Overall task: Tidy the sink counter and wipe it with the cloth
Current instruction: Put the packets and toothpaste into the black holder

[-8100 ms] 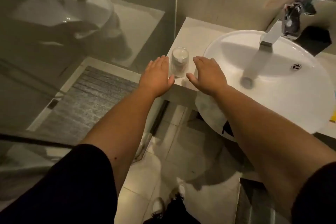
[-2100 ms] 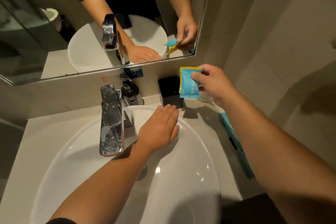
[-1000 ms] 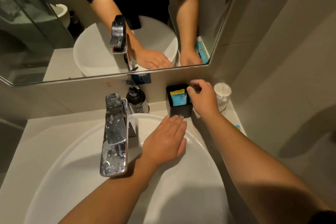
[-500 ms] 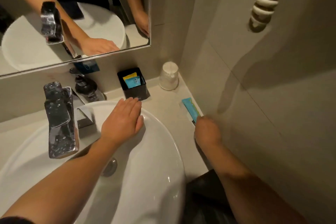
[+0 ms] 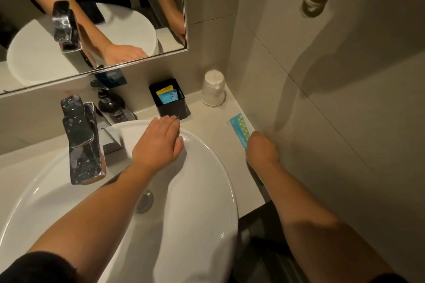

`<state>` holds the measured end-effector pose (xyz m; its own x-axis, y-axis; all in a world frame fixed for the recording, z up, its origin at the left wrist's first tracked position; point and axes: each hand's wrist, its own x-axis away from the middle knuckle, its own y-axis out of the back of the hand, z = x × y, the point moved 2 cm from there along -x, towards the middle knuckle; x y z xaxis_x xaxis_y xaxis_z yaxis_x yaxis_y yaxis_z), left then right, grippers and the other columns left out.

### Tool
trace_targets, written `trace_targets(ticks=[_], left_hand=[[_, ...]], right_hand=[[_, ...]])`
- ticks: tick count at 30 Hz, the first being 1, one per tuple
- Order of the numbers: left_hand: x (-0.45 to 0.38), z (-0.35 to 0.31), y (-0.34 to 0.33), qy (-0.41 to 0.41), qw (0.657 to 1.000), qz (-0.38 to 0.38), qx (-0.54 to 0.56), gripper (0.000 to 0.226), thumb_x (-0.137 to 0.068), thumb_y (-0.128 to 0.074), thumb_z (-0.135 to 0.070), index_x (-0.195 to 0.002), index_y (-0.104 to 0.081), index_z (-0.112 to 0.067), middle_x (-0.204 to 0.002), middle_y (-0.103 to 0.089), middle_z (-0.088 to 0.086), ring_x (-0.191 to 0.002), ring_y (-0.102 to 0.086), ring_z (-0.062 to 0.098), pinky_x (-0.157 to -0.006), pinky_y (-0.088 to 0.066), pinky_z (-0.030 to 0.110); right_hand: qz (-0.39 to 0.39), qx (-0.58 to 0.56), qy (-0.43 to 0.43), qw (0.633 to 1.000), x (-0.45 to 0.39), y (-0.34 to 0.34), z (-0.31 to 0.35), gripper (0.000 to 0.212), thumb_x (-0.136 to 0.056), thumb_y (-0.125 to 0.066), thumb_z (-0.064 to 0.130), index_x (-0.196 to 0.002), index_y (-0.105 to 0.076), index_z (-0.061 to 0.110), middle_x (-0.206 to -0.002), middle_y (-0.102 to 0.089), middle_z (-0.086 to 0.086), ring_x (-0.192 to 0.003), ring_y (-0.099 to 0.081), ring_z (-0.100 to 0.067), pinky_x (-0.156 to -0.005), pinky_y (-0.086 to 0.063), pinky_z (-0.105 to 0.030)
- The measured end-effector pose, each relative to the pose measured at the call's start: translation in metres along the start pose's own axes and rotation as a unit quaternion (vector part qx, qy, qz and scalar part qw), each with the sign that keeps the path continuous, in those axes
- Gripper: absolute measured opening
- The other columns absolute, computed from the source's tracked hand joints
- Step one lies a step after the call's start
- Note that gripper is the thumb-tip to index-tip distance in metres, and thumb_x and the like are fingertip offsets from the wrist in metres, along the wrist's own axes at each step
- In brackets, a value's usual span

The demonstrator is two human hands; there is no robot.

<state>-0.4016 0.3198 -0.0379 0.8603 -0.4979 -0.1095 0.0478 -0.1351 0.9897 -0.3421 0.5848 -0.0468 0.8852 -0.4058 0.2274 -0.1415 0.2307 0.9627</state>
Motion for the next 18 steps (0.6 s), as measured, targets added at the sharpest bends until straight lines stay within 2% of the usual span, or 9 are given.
trace_targets(ticks=[4,6,7,9,10,12,15,18], left_hand=[[0.0,0.001,0.0,0.005,1.0,-0.001,0.004,0.051,-0.095,-0.032,-0.04,-0.136,-0.043,-0.011,-0.137,-0.052,0.012,-0.129,-0.044,0.028,-0.114,-0.02,0.042],[0.0,0.001,0.002,0.005,1.0,-0.004,0.007,0.051,-0.095,-0.033,-0.038,-0.136,-0.045,-0.01,-0.136,-0.053,0.012,-0.128,-0.044,0.028,-0.114,-0.02,0.041],[0.0,0.0,0.004,0.005,1.0,-0.005,0.01,0.05,-0.095,-0.034,-0.037,-0.135,-0.045,-0.009,-0.136,-0.053,0.012,-0.128,-0.044,0.028,-0.114,-0.02,0.041],[0.001,-0.001,0.007,0.006,1.0,-0.005,0.015,0.049,-0.094,-0.036,-0.035,-0.135,-0.046,-0.009,-0.136,-0.053,0.012,-0.128,-0.044,0.027,-0.114,-0.018,0.039],[0.002,-0.002,0.009,0.005,1.0,-0.006,0.019,0.049,-0.094,-0.037,-0.035,-0.134,-0.046,-0.009,-0.136,-0.053,0.012,-0.128,-0.044,0.027,-0.114,-0.017,0.038],[0.002,-0.003,0.011,0.006,1.0,-0.007,0.025,0.048,-0.093,-0.039,-0.034,-0.133,-0.047,-0.009,-0.135,-0.054,0.012,-0.127,-0.044,0.027,-0.114,-0.016,0.037],[0.002,-0.002,0.012,-0.001,1.0,-0.013,0.028,0.048,-0.092,-0.042,-0.033,-0.132,-0.049,-0.007,-0.133,-0.056,0.014,-0.125,-0.047,0.029,-0.114,-0.017,0.037],[0.002,0.0,0.01,-0.008,0.999,-0.025,0.025,0.049,-0.093,-0.042,-0.035,-0.132,-0.05,-0.008,-0.135,-0.055,0.012,-0.127,-0.045,0.027,-0.114,-0.014,0.035]], right_hand=[[0.038,-0.058,-0.007,0.998,-0.009,0.007,-0.004,0.023,-0.083,-0.062,0.021,-0.1,-0.06,0.005,-0.107,-0.066,-0.018,-0.096,-0.063,-0.037,-0.072,-0.048,-0.034],[0.049,-0.131,-0.011,0.99,-0.013,0.013,-0.003,0.022,-0.077,-0.067,0.025,-0.089,-0.06,0.008,-0.096,-0.069,-0.018,-0.087,-0.066,-0.036,-0.069,-0.051,-0.033],[0.052,-0.191,-0.011,0.98,-0.016,0.017,-0.002,0.019,-0.073,-0.07,0.023,-0.079,-0.059,0.009,-0.088,-0.07,-0.019,-0.081,-0.067,-0.036,-0.069,-0.054,-0.037],[0.048,-0.318,-0.002,0.947,-0.019,0.033,0.006,0.022,-0.069,-0.076,0.02,-0.066,-0.056,0.013,-0.073,-0.071,-0.014,-0.07,-0.068,-0.032,-0.068,-0.057,-0.046],[0.044,-0.37,0.01,0.928,-0.02,0.045,0.013,0.022,-0.067,-0.078,0.022,-0.066,-0.058,0.013,-0.069,-0.071,-0.01,-0.066,-0.067,-0.029,-0.066,-0.057,-0.045],[0.026,-0.462,0.053,0.885,-0.023,0.07,0.036,0.021,-0.065,-0.078,0.027,-0.073,-0.064,0.014,-0.065,-0.071,-0.003,-0.058,-0.065,-0.016,-0.056,-0.054,-0.034],[0.003,-0.542,0.129,0.831,-0.028,0.101,0.088,0.018,-0.068,-0.074,0.029,-0.071,-0.061,0.017,-0.049,-0.06,0.009,-0.041,-0.045,-0.002,-0.04,-0.037,-0.018],[-0.014,-0.57,0.179,0.802,-0.039,0.112,0.139,0.019,-0.079,-0.073,0.017,-0.072,-0.057,0.01,-0.048,-0.055,0.012,-0.045,-0.048,-0.002,-0.042,-0.04,-0.015]])
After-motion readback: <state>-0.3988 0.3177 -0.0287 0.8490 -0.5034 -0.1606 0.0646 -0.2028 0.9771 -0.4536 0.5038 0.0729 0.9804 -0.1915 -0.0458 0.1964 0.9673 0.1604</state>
